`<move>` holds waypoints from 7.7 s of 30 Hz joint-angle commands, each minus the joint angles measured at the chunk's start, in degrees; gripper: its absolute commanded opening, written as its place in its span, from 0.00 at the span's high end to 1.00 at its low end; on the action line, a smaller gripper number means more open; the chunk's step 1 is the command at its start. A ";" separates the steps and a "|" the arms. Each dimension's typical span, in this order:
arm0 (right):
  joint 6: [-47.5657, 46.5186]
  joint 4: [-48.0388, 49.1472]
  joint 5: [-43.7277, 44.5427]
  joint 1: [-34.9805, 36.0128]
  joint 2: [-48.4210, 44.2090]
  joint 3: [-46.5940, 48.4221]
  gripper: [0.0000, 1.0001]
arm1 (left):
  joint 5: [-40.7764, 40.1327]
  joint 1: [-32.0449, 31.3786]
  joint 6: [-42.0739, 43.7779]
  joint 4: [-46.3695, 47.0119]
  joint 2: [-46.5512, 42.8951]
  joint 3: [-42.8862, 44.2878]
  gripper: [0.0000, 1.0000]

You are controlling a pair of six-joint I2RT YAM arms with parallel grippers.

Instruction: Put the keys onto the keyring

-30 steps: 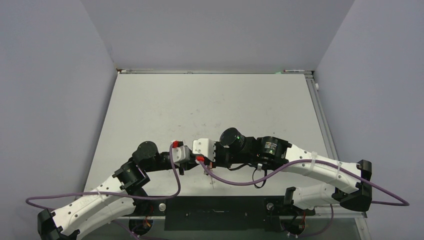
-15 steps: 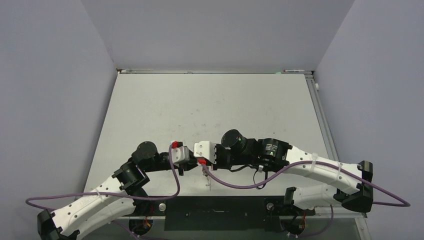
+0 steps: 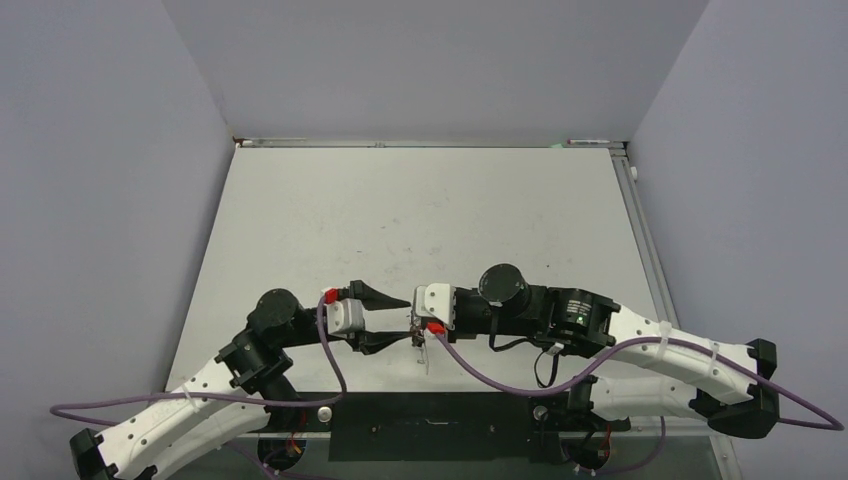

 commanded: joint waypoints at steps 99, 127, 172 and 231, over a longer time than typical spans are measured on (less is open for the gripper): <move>0.56 19.54 -7.34 1.17 -6.76 -5.01 0.95 | 3.87 2.81 -5.10 12.33 0.73 -0.52 1.00; 2.10 0.23 5.49 1.46 4.71 6.50 0.64 | -1.07 2.77 -0.38 4.58 0.85 1.86 1.00; -0.40 8.09 0.94 1.47 -5.14 1.71 0.95 | 1.66 2.41 0.28 7.62 -3.01 -0.02 0.67; 1.04 25.76 -2.69 1.26 -10.52 -5.70 0.95 | 2.89 2.53 -0.27 9.27 -3.81 -0.87 1.00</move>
